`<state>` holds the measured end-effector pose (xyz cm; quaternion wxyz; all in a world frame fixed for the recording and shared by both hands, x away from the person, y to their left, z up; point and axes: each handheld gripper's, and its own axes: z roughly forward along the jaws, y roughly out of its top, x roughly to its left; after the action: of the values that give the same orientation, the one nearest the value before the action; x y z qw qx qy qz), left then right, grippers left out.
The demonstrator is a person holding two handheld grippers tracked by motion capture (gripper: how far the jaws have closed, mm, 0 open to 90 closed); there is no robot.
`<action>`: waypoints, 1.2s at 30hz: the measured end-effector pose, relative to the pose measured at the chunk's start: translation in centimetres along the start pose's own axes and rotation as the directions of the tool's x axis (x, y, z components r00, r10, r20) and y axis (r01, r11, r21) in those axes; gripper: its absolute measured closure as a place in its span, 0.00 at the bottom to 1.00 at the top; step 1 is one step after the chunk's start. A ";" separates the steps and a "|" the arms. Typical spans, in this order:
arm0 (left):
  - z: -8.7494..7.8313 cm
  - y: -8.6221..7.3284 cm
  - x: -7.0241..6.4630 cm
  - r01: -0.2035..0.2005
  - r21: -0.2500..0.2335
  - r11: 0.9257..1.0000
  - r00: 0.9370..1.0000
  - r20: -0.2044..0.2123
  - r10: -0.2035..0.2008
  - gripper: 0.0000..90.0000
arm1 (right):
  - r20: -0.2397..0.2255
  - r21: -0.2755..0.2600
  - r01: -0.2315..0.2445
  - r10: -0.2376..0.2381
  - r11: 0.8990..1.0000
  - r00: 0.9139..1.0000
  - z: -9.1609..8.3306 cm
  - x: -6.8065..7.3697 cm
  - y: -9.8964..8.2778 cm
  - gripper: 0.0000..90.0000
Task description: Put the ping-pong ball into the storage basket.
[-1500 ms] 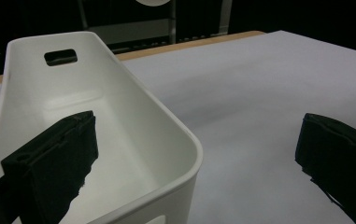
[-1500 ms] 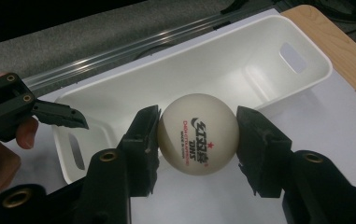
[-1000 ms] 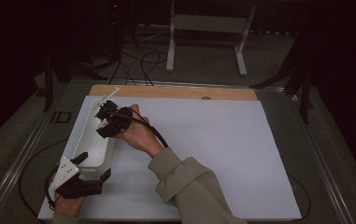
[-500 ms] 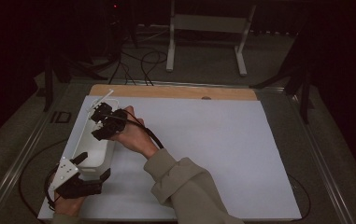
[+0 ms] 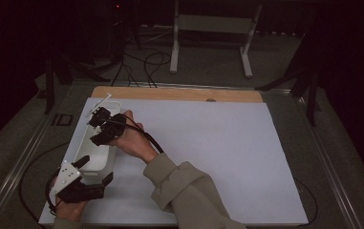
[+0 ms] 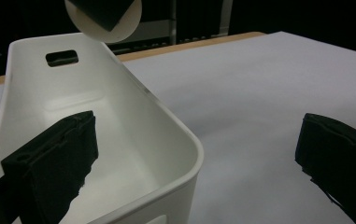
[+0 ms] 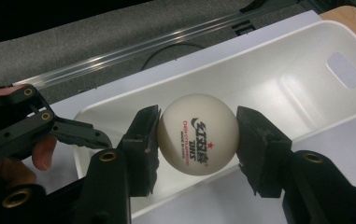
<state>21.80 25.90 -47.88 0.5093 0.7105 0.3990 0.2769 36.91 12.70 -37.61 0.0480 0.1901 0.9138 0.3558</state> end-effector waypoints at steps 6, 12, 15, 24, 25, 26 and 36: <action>0.2 0.0 -0.3 -0.026 0.014 1.000 1.000 -0.004 0.026 0.00 | -0.005 0.006 -0.006 0.006 1.000 1.000 0.4 0.1 0.1 0.56; 0.1 0.0 -0.2 -0.019 0.009 1.000 1.000 -0.006 0.019 0.00 | -0.013 0.012 -0.016 0.016 1.000 1.000 0.8 0.1 0.1 0.56; 0.1 0.0 -0.2 -0.021 0.010 1.000 1.000 -0.006 0.021 0.00 | -0.038 0.001 -0.041 0.041 0.999 0.998 1.0 0.1 0.1 0.45; 0.1 0.0 -0.2 -0.022 0.013 1.000 1.000 -0.004 0.022 0.00 | -0.003 -0.005 -0.055 0.055 0.998 0.998 0.8 -0.1 0.0 0.12; 0.1 0.0 -0.2 -0.023 0.013 1.000 1.000 -0.005 0.023 0.00 | -0.001 -0.005 -0.054 0.054 0.999 0.999 0.7 -0.1 -0.1 0.11; 0.1 0.0 -0.2 -0.023 0.013 1.000 1.000 -0.005 0.024 0.00 | 0.007 -0.002 -0.054 0.054 0.999 0.999 0.6 -0.1 -0.1 0.11; 0.2 0.0 -0.3 -0.022 0.015 1.000 1.000 -0.004 0.022 0.00 | 0.039 0.001 -0.048 0.048 0.999 0.998 -0.6 -0.6 -1.1 0.11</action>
<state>21.85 25.57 -47.96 0.5000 0.7180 0.3944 0.2810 36.96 11.35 -37.94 0.0570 0.2188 0.9081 0.3525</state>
